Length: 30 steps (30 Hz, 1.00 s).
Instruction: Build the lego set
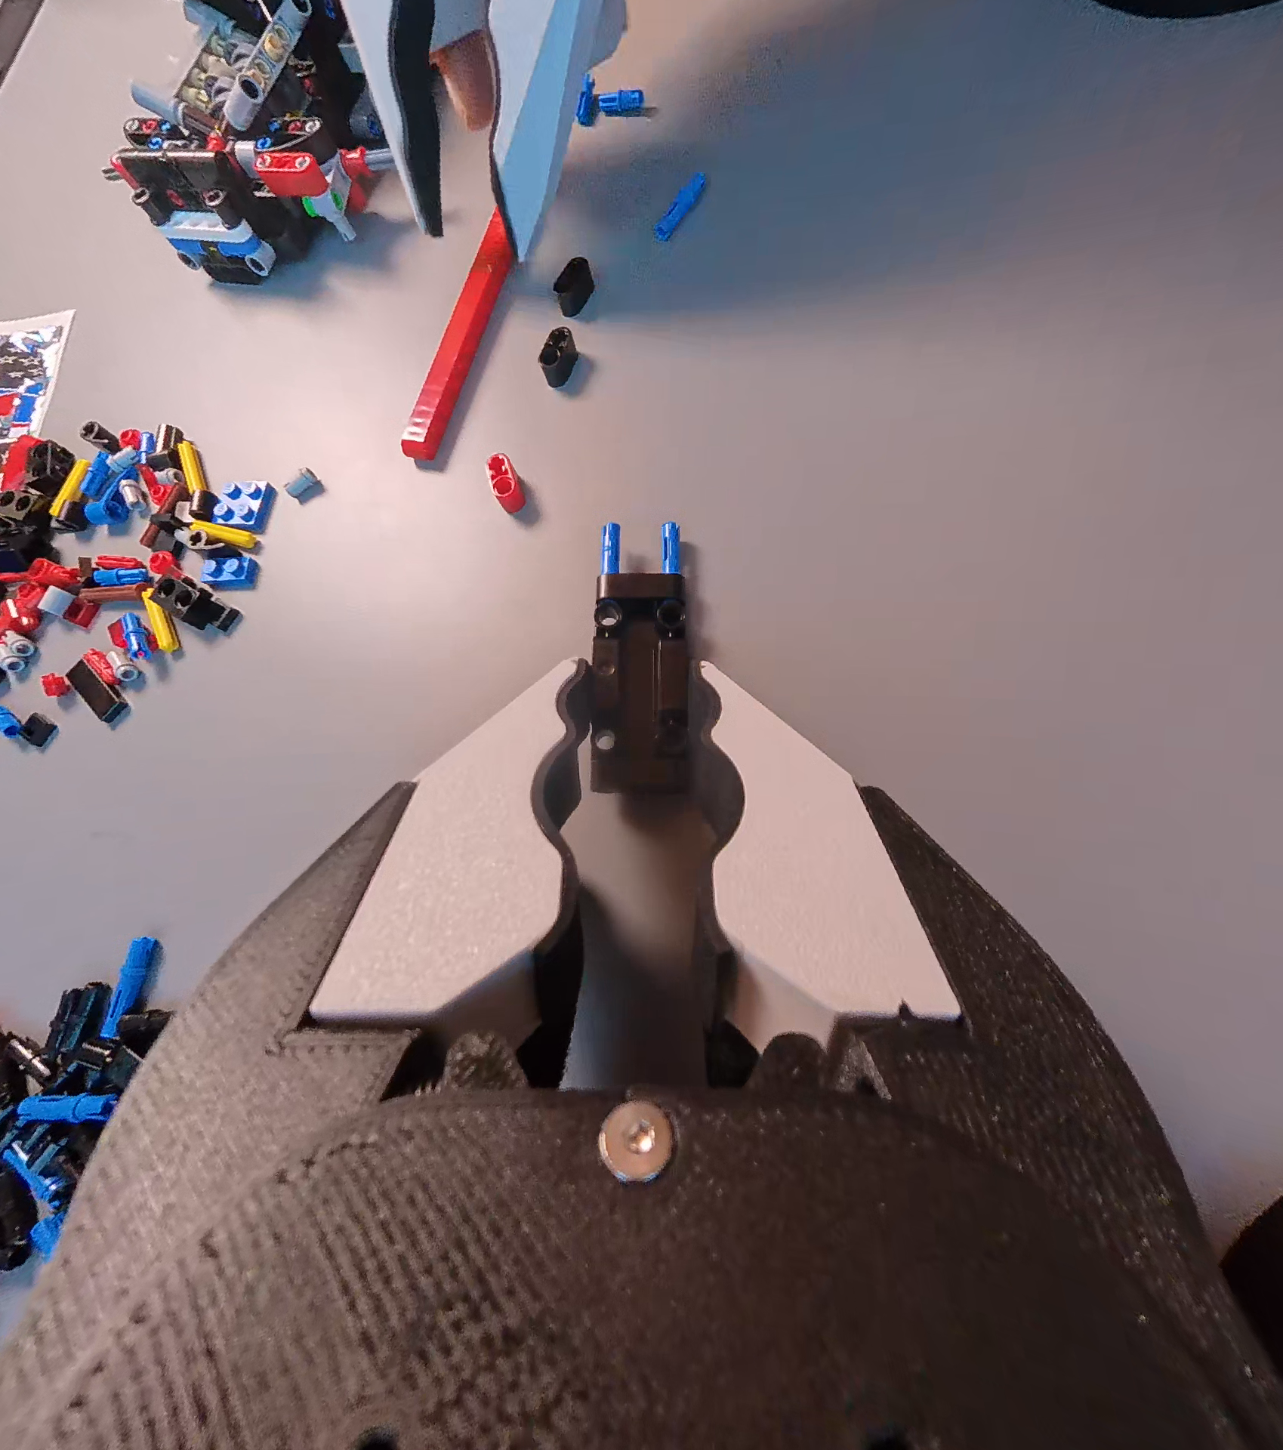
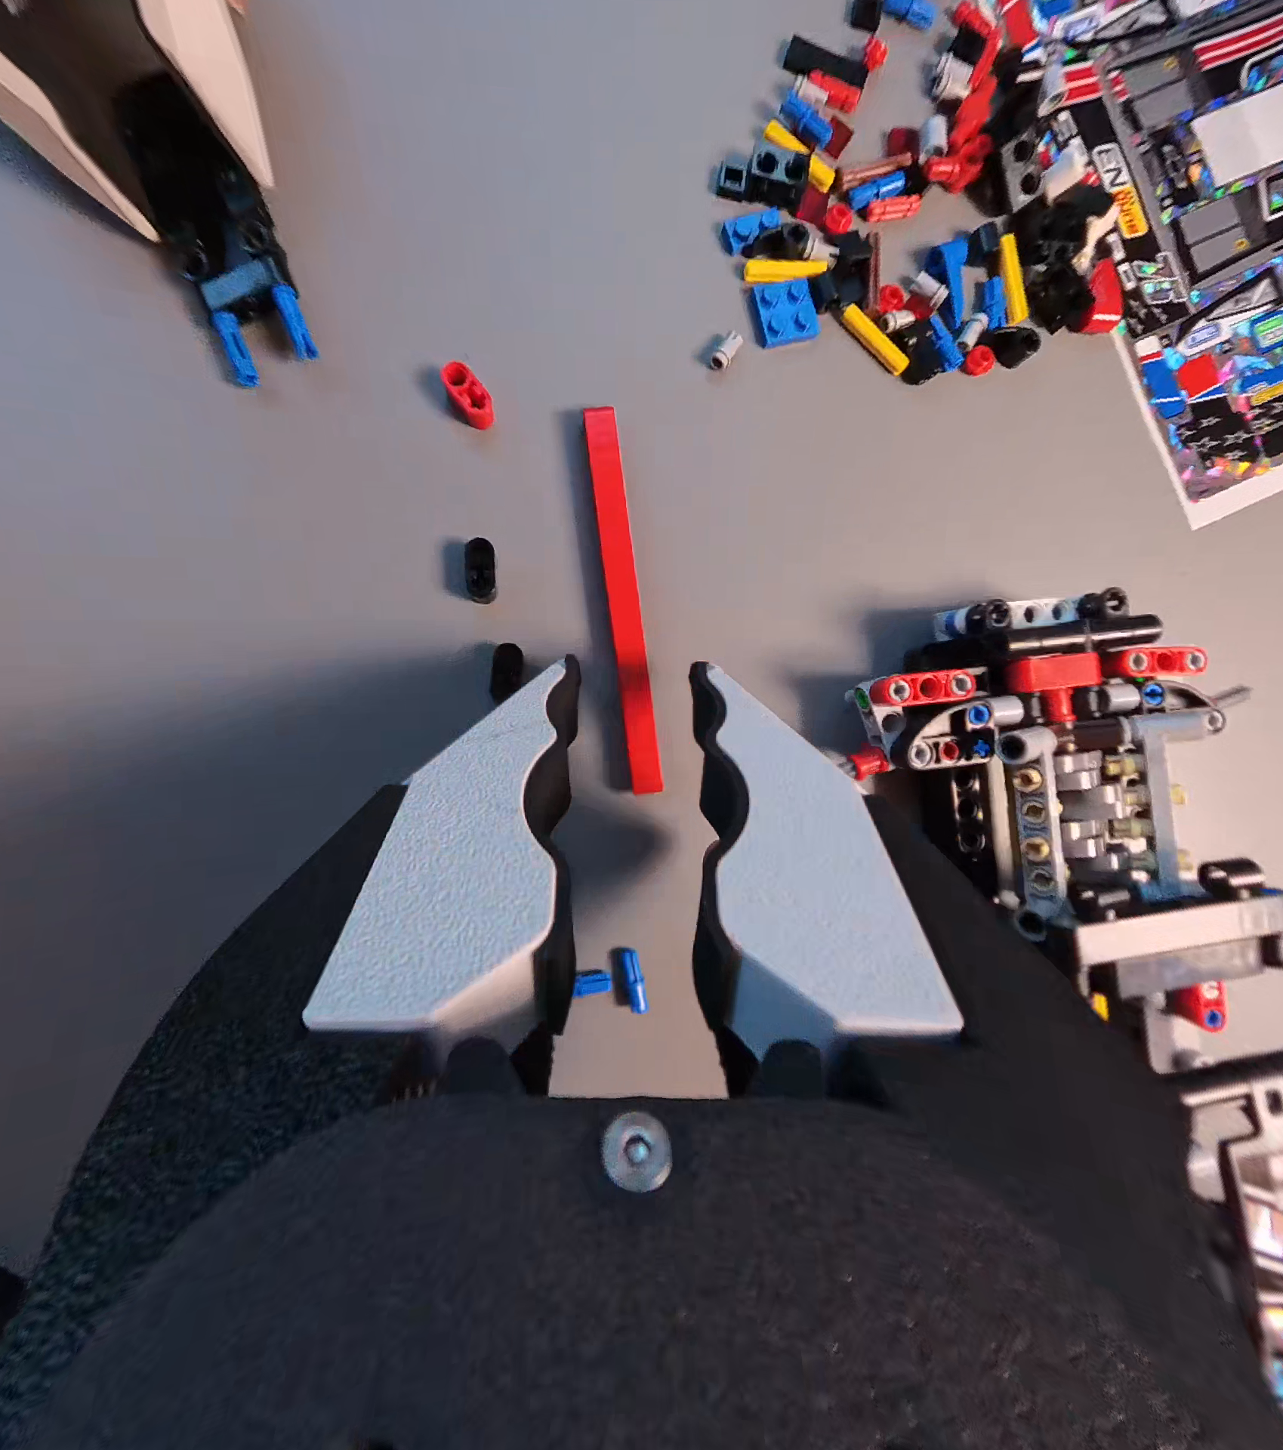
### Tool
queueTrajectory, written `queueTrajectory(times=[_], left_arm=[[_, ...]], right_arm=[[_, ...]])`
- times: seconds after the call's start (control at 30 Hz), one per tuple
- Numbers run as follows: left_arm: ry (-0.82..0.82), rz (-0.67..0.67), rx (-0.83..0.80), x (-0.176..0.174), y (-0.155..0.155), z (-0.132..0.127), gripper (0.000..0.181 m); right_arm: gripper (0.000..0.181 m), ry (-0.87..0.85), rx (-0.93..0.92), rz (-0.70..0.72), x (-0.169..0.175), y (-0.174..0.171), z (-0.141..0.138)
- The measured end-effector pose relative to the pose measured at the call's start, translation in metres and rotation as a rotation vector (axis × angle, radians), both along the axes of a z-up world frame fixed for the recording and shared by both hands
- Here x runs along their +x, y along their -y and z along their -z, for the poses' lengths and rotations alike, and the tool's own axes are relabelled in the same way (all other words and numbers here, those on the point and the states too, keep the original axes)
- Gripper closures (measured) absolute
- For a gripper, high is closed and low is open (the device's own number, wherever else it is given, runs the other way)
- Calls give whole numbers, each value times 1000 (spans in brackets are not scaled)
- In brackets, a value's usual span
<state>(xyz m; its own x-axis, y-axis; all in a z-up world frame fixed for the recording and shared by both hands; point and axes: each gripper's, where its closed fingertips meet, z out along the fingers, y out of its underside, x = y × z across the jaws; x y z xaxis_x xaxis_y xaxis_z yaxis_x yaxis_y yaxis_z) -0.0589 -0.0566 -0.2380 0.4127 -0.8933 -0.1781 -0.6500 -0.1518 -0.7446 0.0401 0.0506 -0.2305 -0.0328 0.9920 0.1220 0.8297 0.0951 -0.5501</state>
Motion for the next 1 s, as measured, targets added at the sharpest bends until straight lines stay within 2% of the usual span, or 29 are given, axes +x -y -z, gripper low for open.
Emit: queueTrajectory(times=[0.07,0.1,0.13,0.2,0.27,0.4,0.53,0.6,0.8,1.0], left_arm=[[0,13,0,1,2,0,159],[3,21,-4,2,4,0,159],[5,29,-7,4,6,0,158],[5,49,-11,7,9,0,158],[10,74,-15,11,13,0,159],[21,171,-20,27,26,0,159],[6,328,-31,53,48,0,158],[-8,373,-26,60,52,0,158],[-27,300,4,44,35,-3,157],[-87,147,87,22,9,-1,162]], right_arm=[[161,64,7,-20,-2,-4,10],[172,66,-2,-34,-5,-3,10],[176,70,-5,-41,-7,-2,10],[176,76,42,-49,-8,-6,6],[176,22,69,-81,-11,0,-9],[176,-55,6,-303,0,57,-39],[177,48,-97,-445,32,112,-22],[177,83,-116,-472,42,128,-9],[177,65,-110,-469,45,141,7],[177,113,-76,-507,41,136,9]])
